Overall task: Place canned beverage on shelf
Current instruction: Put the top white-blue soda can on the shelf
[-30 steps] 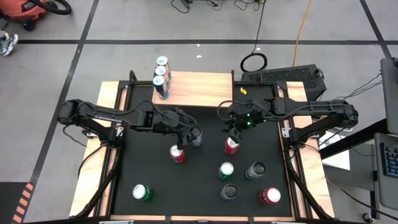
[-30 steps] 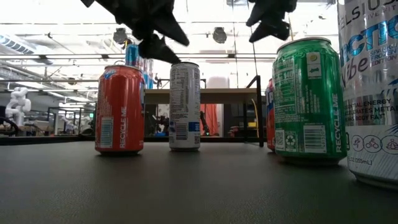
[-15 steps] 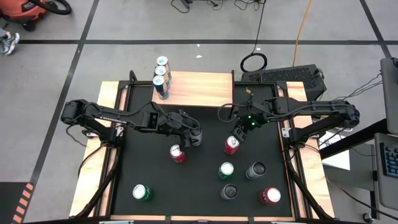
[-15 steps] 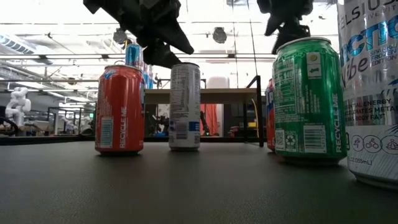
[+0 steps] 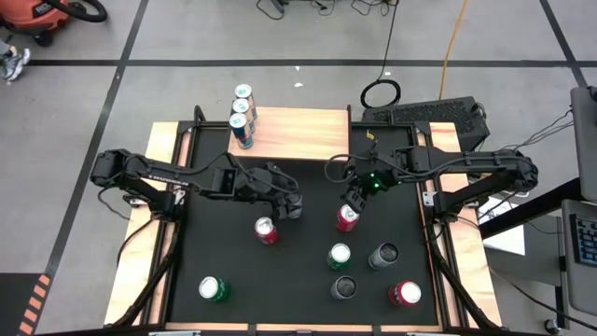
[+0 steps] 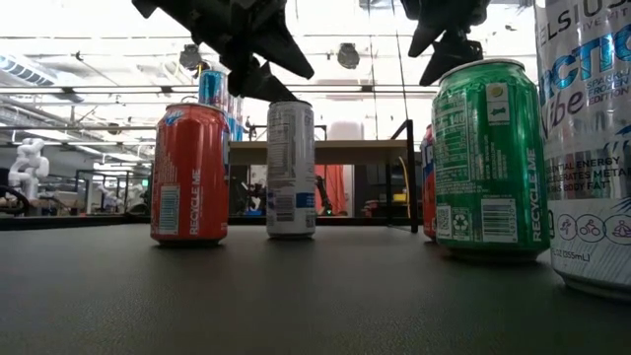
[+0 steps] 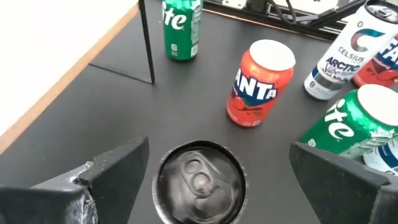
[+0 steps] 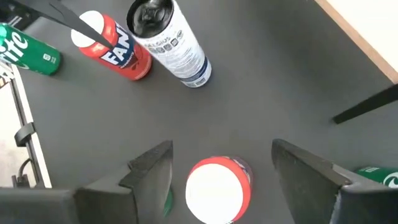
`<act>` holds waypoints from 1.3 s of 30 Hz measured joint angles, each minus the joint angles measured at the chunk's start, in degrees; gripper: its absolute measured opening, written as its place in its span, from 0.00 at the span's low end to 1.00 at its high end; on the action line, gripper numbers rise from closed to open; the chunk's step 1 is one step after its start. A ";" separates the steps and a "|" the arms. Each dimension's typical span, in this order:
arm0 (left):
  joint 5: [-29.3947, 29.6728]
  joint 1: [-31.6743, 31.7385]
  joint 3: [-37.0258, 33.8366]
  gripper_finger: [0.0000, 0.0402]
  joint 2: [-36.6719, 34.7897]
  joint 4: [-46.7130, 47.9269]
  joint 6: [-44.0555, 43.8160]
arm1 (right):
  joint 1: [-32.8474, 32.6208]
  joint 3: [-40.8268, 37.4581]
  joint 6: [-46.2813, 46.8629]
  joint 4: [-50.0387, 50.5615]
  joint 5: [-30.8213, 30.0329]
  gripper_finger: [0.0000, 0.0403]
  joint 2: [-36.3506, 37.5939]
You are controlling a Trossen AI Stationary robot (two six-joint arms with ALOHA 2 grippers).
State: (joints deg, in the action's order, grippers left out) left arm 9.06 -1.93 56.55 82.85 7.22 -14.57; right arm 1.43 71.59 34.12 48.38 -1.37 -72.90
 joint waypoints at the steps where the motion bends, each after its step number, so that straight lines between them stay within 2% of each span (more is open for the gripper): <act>1: -0.02 0.00 0.00 0.97 0.00 -0.05 0.14 | 0.00 0.00 -0.29 -0.02 -0.02 0.62 0.00; 16: -1.09 1.18 0.04 0.97 1.50 3.06 3.00 | -0.02 -0.02 -2.21 -0.09 -0.08 0.62 0.00; 26: -1.69 1.20 0.00 0.96 5.47 2.44 2.93 | -0.02 -0.02 -1.85 -0.31 -0.11 0.62 0.00; 39: -1.36 1.18 0.02 0.68 5.60 2.32 2.97 | -0.02 -0.02 -1.38 -1.15 -0.17 0.62 -0.22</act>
State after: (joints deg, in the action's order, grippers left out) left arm 7.70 -0.75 56.58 88.44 9.54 -11.60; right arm 1.41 71.57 32.73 47.23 -1.54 -73.12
